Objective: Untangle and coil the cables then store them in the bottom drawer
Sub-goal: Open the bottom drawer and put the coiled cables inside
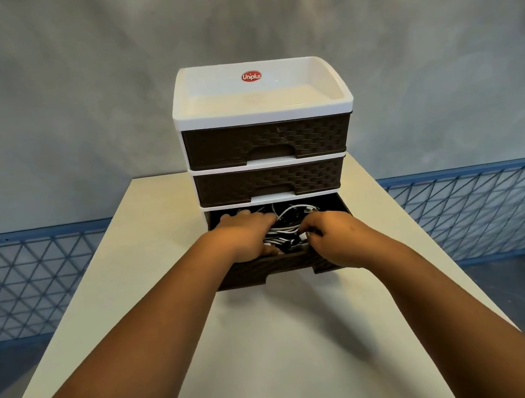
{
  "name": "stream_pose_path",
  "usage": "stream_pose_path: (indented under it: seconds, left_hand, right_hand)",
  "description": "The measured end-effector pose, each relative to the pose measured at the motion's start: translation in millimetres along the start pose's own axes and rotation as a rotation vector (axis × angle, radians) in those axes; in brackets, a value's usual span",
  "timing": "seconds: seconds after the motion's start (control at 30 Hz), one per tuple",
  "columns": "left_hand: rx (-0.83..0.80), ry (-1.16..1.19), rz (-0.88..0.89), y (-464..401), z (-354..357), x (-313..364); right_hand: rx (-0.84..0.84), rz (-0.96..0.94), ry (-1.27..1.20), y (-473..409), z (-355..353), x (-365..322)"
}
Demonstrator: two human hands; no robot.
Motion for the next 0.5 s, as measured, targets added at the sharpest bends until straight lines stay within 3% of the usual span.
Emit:
stream_pose_path:
  seconds: [0.3, 0.37, 0.5]
  left_hand:
    - [-0.133, -0.126, -0.179, -27.4, 6.0, 8.4]
    - [-0.143, -0.089, -0.171, -27.1, 4.1, 10.4]
    - [-0.015, 0.065, -0.05, -17.8, -12.7, 8.5]
  right_hand:
    - [0.116, -0.062, -0.053, 8.1, -7.5, -4.9]
    - [0.105, -0.021, 0.06, 0.8, -6.4, -6.8]
    - [0.026, 0.029, 0.186, -17.4, -10.2, -6.4]
Point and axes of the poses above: each hand's wrist, its own y-axis away from the middle knuckle, its own z-axis out of the palm, x = y × z, the point moved 10 cm from there along -y, towards the middle knuckle, and after that the axes turned 14 degrees about z, right-handed, at the moved point
